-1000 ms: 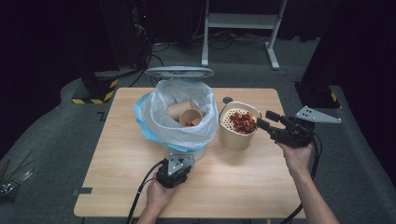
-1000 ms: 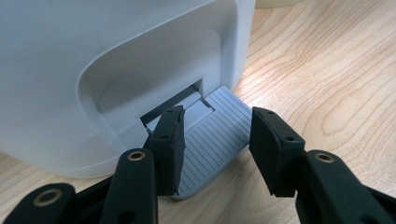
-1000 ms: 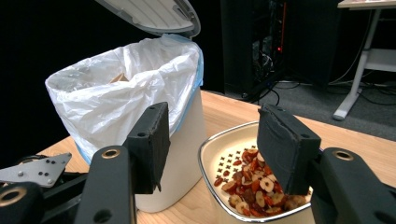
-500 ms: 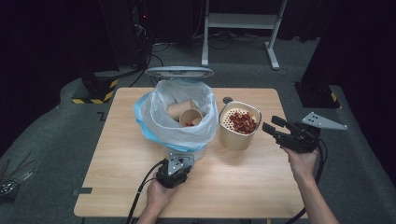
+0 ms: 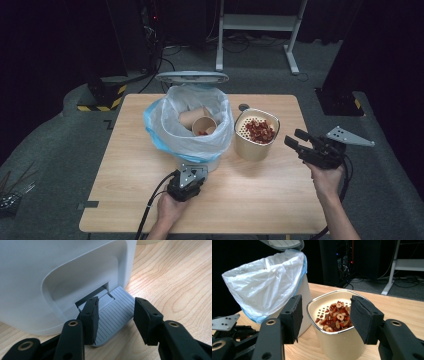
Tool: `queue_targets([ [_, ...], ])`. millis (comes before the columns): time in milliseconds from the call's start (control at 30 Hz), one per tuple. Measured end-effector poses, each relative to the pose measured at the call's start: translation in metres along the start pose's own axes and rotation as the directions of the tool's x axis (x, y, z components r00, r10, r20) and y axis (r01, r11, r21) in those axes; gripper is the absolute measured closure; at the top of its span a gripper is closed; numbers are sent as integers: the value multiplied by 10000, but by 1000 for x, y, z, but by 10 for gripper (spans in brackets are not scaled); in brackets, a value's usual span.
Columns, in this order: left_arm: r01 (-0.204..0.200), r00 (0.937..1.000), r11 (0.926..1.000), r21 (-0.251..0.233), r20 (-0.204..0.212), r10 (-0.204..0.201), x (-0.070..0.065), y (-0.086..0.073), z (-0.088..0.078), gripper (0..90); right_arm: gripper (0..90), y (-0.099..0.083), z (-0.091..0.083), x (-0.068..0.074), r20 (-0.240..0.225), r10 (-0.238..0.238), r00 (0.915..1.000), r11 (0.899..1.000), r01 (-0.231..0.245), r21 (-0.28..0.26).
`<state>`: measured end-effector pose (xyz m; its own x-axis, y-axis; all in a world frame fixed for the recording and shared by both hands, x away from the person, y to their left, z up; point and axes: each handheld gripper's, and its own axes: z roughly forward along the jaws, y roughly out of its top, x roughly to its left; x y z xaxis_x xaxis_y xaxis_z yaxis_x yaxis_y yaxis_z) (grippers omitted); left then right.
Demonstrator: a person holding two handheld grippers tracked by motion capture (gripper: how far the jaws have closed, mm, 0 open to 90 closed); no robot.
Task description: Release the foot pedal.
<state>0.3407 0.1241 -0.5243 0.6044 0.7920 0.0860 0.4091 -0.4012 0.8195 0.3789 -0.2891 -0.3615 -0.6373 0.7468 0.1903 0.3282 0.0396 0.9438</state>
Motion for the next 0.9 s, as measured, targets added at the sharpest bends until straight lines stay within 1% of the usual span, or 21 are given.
queue_targets([
  [167,-8,10000,10000,8,7,8,0,0,0,555,432,-9,0,-2,106,150,9998,9999,-149,-47],
  [267,3,10000,10000,-2,0,-3,0,0,0,554,429,-17,2,-4,220,271,9994,9996,-272,74],
  [533,6,10000,10000,0,-6,-6,0,0,0,555,428,-32,3,-6,408,338,9986,9989,-351,306],
  [700,-8,10000,10000,6,3,8,0,0,0,554,429,-41,1,-7,617,271,9977,9984,-301,486],
  [900,-15,10000,10000,11,-1,15,0,0,0,554,429,-54,0,-9,819,383,9959,9974,-431,575],
])
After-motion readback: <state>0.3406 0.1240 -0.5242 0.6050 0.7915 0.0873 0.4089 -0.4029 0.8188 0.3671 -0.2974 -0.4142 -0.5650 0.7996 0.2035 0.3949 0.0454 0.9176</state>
